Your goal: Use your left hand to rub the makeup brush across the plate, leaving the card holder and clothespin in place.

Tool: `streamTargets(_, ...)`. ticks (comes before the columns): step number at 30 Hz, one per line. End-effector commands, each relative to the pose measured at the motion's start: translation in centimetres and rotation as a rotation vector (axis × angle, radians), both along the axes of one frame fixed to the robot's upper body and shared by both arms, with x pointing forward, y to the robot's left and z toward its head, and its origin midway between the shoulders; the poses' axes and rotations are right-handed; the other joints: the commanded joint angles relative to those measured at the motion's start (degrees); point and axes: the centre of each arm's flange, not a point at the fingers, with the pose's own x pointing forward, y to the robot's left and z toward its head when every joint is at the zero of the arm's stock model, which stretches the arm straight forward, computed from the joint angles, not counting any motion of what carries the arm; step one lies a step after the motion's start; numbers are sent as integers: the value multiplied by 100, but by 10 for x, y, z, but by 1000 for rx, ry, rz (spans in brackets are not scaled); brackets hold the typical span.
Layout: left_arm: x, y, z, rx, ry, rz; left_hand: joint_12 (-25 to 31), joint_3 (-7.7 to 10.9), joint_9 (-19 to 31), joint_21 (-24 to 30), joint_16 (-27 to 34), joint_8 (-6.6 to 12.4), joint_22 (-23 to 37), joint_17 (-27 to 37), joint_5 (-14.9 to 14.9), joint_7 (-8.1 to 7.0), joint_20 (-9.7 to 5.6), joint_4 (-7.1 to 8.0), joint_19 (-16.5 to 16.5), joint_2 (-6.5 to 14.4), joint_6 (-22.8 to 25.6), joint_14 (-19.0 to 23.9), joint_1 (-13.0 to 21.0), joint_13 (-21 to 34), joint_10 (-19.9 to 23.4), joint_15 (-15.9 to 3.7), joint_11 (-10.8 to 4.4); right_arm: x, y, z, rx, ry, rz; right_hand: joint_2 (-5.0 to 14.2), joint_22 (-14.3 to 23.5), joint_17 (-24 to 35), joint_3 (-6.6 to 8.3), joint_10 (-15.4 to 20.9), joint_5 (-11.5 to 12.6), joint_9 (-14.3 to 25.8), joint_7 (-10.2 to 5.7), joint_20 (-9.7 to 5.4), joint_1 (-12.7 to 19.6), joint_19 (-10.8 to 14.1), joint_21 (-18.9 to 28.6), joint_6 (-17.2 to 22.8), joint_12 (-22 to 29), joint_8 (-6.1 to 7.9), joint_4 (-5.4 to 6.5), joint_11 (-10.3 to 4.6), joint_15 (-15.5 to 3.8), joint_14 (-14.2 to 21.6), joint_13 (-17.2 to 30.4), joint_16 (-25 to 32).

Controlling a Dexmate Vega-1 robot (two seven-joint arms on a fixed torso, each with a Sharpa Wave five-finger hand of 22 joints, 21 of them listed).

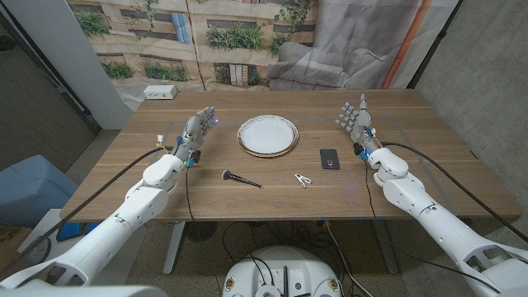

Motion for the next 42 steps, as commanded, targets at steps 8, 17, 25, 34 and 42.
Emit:
streamTargets(8, -30, 2, 6, 198, -56, 41, 15, 94, 15, -148, 28, 85, 4, 22, -75, -189, -19, -646, 149, 155, 108, 11, 415, 20, 78, -146, -152, 0, 0, 0, 0, 0, 0, 578, 30, 15, 12, -47, 34, 13, 5, 40, 9, 3, 38, -46, 39, 28, 41, 8, 43, -7, 8, 20)
streamTargets(17, -43, 1, 6, 288, -86, 54, 18, 97, 16, -199, 32, 101, 5, 24, -88, -238, -32, -887, 179, 119, 147, 27, 560, 21, 129, -203, -215, 0, 0, 0, 0, 0, 0, 578, 30, 15, 12, -51, 34, 13, -2, 39, 9, 4, 38, -55, 37, 24, 41, 11, 53, -4, 8, 21)
streamTargets(25, -53, 4, 9, 356, -120, 76, 20, 87, 17, -241, 35, 125, 5, 25, -88, -303, -60, -1107, 225, 38, 195, 53, 719, 22, 194, -274, -258, 0, 0, 0, 0, 0, 0, 577, 30, 15, 12, -47, 33, 13, 0, 37, 9, 0, 37, -52, 38, 26, 41, 1, 37, -8, 8, 20)
streamTargets(34, -65, 0, 14, 476, -199, 92, 48, 92, 20, -275, 47, 173, 3, 25, -74, -364, -85, -1212, 285, -48, 304, 119, 924, 23, 354, -329, -370, 0, 0, 0, 0, 0, 0, 577, 30, 15, 11, -54, 33, 13, -1, 39, 9, 2, 38, -48, 36, 27, 41, 4, 43, -7, 8, 20)
streamTargets(42, -76, 1, 13, 585, -257, 103, 48, 101, 23, -288, 55, 194, 2, 26, -64, -410, -91, -1229, 329, -91, 359, 175, 1055, 25, 417, -365, -420, 0, 0, 0, 0, 0, 0, 577, 30, 15, 12, -45, 34, 13, 4, 39, 9, 0, 37, -50, 40, 27, 41, 0, 56, -8, 8, 20)
